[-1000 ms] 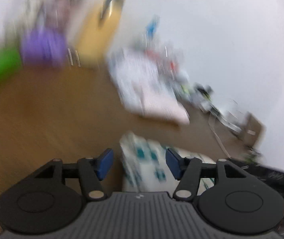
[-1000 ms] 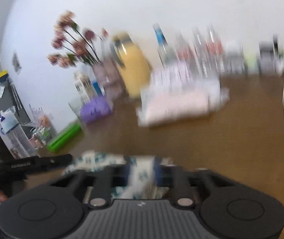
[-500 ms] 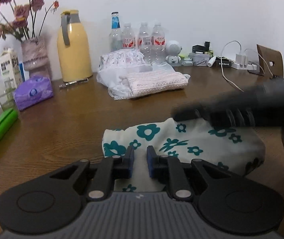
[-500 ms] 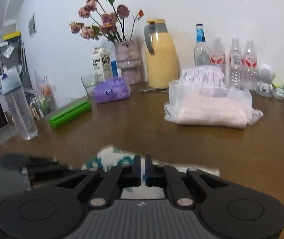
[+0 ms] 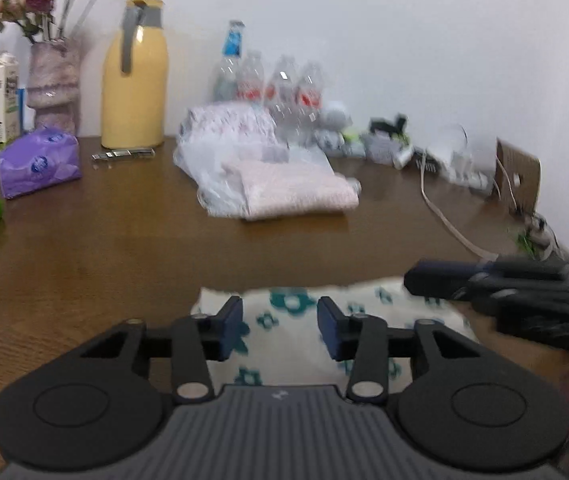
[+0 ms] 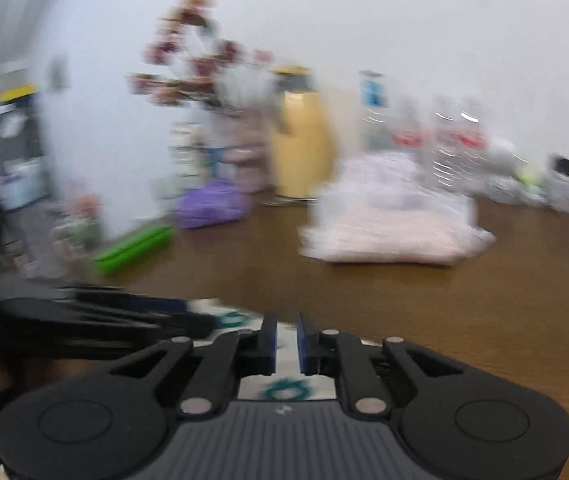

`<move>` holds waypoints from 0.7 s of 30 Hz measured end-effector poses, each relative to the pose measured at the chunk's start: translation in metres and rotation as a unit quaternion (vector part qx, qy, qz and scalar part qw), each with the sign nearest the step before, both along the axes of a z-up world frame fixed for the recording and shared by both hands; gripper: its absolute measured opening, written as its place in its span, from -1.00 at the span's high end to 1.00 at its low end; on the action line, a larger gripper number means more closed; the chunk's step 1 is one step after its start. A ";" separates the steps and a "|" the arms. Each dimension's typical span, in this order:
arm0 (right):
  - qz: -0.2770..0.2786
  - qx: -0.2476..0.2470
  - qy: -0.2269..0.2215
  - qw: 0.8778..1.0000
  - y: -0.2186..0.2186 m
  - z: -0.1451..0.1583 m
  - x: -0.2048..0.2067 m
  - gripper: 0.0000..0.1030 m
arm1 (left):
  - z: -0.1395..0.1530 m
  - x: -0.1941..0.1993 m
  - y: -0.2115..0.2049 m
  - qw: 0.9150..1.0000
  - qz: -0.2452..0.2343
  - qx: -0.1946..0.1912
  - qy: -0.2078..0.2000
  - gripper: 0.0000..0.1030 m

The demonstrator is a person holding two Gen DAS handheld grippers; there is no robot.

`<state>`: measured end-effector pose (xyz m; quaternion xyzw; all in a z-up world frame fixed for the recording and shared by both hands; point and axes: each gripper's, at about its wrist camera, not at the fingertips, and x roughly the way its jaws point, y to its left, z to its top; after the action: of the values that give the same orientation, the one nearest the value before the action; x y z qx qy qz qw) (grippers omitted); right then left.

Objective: Fold clothes

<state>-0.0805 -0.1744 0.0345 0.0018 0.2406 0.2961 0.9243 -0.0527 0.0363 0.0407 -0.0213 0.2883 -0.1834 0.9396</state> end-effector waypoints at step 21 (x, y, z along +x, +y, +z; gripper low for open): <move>-0.021 0.006 0.034 0.999 -0.039 -0.016 -0.015 0.81 | -0.014 -0.040 0.000 0.999 -0.029 0.023 0.005 0.15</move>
<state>-0.0952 -0.2138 0.0185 0.0229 0.2698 0.2782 0.9216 -0.0923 0.0361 0.0263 0.0082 0.2981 -0.2035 0.9326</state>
